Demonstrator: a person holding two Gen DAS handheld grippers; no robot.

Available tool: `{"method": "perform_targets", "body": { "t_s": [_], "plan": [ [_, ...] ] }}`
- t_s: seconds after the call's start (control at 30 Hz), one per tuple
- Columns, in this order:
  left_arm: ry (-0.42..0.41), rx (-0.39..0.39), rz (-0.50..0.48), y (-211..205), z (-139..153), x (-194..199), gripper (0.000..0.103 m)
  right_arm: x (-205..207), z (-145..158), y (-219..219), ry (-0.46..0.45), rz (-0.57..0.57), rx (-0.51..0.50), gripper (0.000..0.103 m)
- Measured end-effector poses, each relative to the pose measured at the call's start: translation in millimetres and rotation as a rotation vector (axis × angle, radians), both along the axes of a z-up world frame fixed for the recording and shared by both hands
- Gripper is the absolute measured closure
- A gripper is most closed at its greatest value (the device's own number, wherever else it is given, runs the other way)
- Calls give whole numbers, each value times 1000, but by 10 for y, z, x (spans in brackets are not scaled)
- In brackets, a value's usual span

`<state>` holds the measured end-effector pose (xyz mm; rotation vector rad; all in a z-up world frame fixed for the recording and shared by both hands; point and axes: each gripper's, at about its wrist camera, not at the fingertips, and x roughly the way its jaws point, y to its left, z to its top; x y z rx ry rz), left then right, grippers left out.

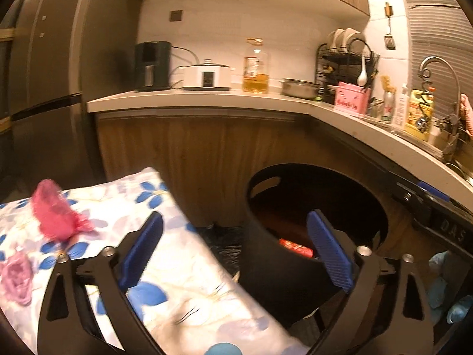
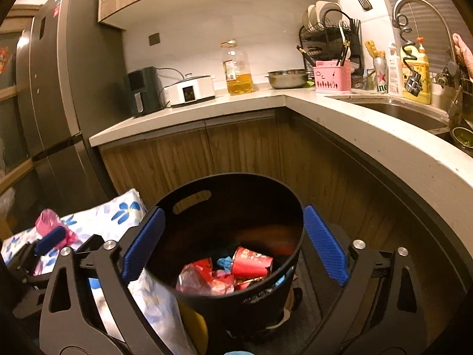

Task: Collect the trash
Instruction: 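Move both open tools back from the bin to the table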

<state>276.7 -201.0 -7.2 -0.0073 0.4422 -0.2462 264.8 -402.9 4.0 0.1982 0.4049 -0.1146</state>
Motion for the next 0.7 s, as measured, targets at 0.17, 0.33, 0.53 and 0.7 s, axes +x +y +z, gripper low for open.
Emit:
{"method": "perform_targets", "body": {
  "t_s": [0.17,0.33,0.53,0.7],
  "plan": [
    [4,6,71,166,25,-186,6,-174,-13,144,5,3,-22,5],
    [2,8,124,385,30,-410,6,-341,-22,289,12,8,-23,5],
    [-10,29,171,615,30,-664,6,-525,-49,494,19,32,-27,5],
    [-14,25,211,827,17,-839,6,-640,-62,718,21,68,-36,5]
  ]
}}
